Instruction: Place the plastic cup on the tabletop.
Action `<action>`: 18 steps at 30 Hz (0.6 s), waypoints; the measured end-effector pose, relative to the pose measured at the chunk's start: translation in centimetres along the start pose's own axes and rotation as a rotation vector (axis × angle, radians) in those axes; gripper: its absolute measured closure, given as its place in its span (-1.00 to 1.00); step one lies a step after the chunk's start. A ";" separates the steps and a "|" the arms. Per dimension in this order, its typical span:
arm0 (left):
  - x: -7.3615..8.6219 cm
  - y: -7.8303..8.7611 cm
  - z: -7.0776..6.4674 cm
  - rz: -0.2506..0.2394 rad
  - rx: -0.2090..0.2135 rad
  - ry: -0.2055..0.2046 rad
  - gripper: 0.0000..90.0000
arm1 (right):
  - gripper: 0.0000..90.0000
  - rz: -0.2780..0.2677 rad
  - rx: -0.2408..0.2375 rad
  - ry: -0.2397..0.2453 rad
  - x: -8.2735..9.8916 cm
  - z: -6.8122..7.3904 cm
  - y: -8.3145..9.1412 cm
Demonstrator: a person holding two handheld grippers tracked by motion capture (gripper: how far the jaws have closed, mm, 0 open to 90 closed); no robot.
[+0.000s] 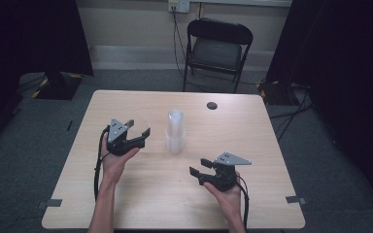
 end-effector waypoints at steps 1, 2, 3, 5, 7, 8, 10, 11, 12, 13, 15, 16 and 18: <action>0.0 -0.2 0.1 0.003 -0.002 0.000 -0.37 | -0.11 0.000 0.002 -0.001 0.1 -0.1 0.1; 0.0 -0.4 0.2 0.004 -0.001 0.003 -0.37 | -0.11 0.000 0.003 -0.001 0.2 -0.1 0.1; 0.0 -0.6 0.3 0.021 0.003 -0.002 -0.37 | -0.11 -0.001 0.005 -0.005 0.4 -0.2 0.2; -0.1 -0.9 0.4 0.021 -0.014 -0.024 -0.38 | -0.11 -0.005 0.009 -0.007 0.6 -0.3 0.4; -0.1 -1.3 0.6 0.003 -0.005 0.002 -0.38 | -0.11 -0.011 0.014 -0.021 0.7 -0.5 0.4; 0.1 -1.6 0.9 -0.003 -0.013 0.005 -0.38 | -0.11 -0.019 0.012 -0.032 0.7 -0.6 0.5; 0.2 -2.0 1.5 -0.024 -0.026 0.016 -0.38 | -0.11 -0.018 0.008 -0.026 0.6 -0.6 0.5; 0.2 -2.2 1.7 -0.023 -0.027 0.020 -0.38 | -0.11 -0.013 0.009 -0.023 0.7 -0.5 0.5; 0.4 -2.4 2.0 -0.011 -0.037 0.032 -0.38 | -0.11 -0.012 0.010 -0.018 0.6 -0.5 0.5; 0.5 -2.7 2.2 -0.010 -0.035 0.038 -0.38 | -0.11 -0.013 0.010 -0.019 0.7 -0.4 0.6; 0.6 -3.2 2.6 0.008 -0.031 0.050 -0.38 | -0.11 -0.015 0.013 -0.017 0.8 -0.5 0.7; 0.7 -3.5 2.8 0.010 -0.031 0.049 -0.38 | -0.11 -0.016 0.015 -0.019 0.8 -0.5 0.8; 0.8 -3.8 3.0 0.008 -0.027 0.057 -0.38 | -0.12 -0.021 0.017 -0.020 1.0 -0.5 0.9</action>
Point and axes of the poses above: each handheld gripper's, and its own axes: y roughly backward along the jaws, x roughly out of its underside, z roughly to its left, the point moved 7 cm from there along -y, roughly forward along the jaws, and after that the axes turned 3 degrees about -x, right-handed, at the moved point
